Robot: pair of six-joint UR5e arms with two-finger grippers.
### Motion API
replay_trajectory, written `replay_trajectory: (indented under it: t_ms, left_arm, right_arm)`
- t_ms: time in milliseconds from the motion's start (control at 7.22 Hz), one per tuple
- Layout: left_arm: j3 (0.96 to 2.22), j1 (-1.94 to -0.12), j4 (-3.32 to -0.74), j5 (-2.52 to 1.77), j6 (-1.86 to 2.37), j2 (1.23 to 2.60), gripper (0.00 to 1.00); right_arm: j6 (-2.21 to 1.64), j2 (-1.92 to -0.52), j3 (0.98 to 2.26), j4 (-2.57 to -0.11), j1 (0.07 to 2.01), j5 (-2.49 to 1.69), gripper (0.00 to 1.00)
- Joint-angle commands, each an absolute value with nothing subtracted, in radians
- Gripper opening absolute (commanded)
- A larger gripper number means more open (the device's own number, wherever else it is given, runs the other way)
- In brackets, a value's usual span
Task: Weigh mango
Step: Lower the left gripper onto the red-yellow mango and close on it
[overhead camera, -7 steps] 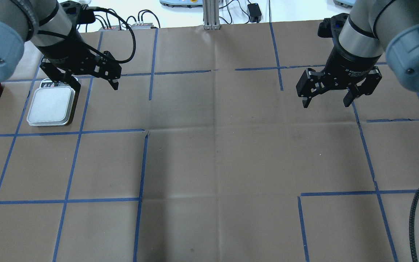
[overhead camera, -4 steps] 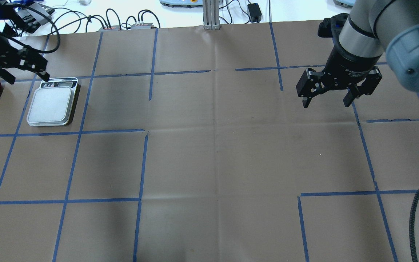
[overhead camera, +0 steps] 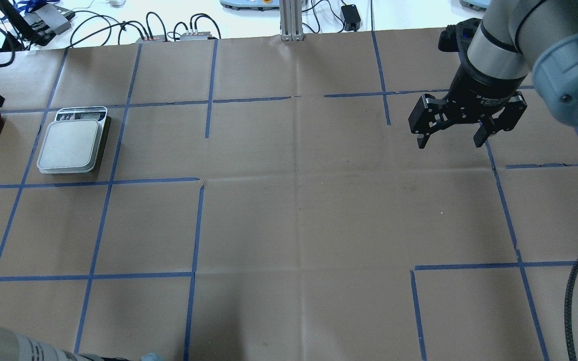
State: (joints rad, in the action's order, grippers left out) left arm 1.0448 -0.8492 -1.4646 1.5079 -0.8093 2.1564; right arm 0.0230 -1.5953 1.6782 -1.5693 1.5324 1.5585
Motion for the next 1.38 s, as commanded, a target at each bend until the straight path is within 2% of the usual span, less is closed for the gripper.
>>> replay_trajectory:
  t_ms: [0, 277, 415, 554, 1246]
  left_arm:
    - [0.729, -0.784, -1.477, 1.485, -0.891, 2.43, 1.0]
    - [0.5, -0.784, -1.508, 1.479, -0.908, 2.618, 1.0]
    - [0.426, -0.785, -1.549, 1.477, -0.908, 2.661, 1.0]
    - [0.388, -0.79, -1.56, 1.476, -0.907, 2.693, 1.0]
    - [0.385, -0.836, -1.546, 1.485, -0.867, 2.812, 0.99]
  right_arm:
    - [0.023, -1.595, 1.678, -1.569, 1.532, 1.559, 1.0]
    - [0.023, -1.595, 1.678, -1.569, 1.532, 1.559, 1.0]
    - [0.023, -1.595, 1.678, -1.569, 1.532, 1.559, 1.0]
    - [0.023, -1.595, 1.678, -1.569, 1.532, 1.559, 1.0]
    - [0.023, -1.595, 1.678, -1.569, 1.532, 1.559, 1.0]
